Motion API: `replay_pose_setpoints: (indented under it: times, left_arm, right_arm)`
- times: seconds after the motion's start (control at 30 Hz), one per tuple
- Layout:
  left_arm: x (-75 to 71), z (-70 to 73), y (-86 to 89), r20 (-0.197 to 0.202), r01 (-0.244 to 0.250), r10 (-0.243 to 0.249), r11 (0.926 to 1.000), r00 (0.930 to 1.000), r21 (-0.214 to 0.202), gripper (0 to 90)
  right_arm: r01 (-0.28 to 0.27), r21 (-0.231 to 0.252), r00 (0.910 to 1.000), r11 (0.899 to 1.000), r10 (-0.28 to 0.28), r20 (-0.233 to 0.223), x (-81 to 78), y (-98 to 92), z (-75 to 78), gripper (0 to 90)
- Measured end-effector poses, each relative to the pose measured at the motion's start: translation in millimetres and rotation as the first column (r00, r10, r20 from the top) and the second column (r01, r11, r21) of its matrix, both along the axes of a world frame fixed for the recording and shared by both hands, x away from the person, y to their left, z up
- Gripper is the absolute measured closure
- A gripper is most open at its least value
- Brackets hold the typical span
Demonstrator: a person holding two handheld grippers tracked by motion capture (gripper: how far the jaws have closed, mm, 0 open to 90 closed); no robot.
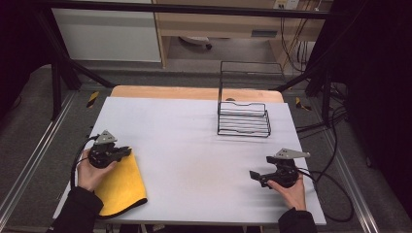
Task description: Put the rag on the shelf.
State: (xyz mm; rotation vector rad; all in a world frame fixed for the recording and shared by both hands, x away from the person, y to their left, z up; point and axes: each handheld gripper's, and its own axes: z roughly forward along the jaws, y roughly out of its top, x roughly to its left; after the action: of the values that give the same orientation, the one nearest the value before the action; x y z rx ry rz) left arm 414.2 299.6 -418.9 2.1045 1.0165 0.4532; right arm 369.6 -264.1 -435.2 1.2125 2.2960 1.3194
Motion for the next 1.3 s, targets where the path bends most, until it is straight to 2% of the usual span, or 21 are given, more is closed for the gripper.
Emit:
replay_pose_setpoints:
  times: [0.2,0.33,0.5,0.7,0.77,0.87,1.03,1.2,1.3]
  left_arm:
    - [2.1,4.3,-23.6,0.008,0.064,-0.063,0.9977,0.998,-0.021,83.4]
    - [5.0,3.4,-43.4,0.01,0.118,-0.118,0.993,0.993,0.006,83.4]
    - [7.6,2.9,-67.0,0.014,0.183,-0.184,0.9825,0.9829,0.035,83.5]
    - [10.3,8.0,-98.4,0.015,0.24,-0.241,0.9706,0.9705,0.006,83.6]
    - [11.1,9.1,-110.8,0.014,0.257,-0.257,0.9664,0.9663,0.008,83.7]
    - [11.8,8.9,-130.7,0.007,0.29,-0.29,0.957,0.9571,0.019,83.7]
    - [10.5,5.7,-161.9,-0.003,0.347,-0.347,0.9374,0.9379,0.029,83.7]
    - [11.1,-0.7,-182.3,-0.02,0.371,-0.371,0.928,0.9284,0.03,83.5]
    - [14.3,-7.7,-186.2,-0.037,0.369,-0.368,0.9291,0.9292,0.027,82.4]
  right_arm:
    - [0.003,0.001,1.0,1.0,-0.003,-0.002,0.0,-0.1,0.3,0.9]
    - [-0.001,-0.006,1.0,1.0,0.001,-0.003,0.1,0.5,-0.4,0.9]
    - [0.0,-0.007,1.0,1.0,0.0,-0.002,0.2,0.5,-0.4,0.9]
    - [-0.002,-0.015,1.0,1.0,0.002,0.004,0.6,0.9,-1.1,1.0]
    - [-0.002,-0.013,1.0,1.0,0.002,0.003,0.5,0.8,-0.9,1.0]
    - [-0.002,-0.014,1.0,1.0,0.002,0.005,0.4,0.7,-0.9,1.0]
    - [-0.003,-0.017,1.0,1.0,0.003,0.007,0.6,0.9,-1.1,1.1]
    - [0.0,-0.012,0.9999,1.0,0.001,0.012,0.3,0.8,-0.8,1.2]
    - [-0.001,-0.015,0.9998,1.0,0.001,0.017,0.5,1.1,-1.4,1.2]
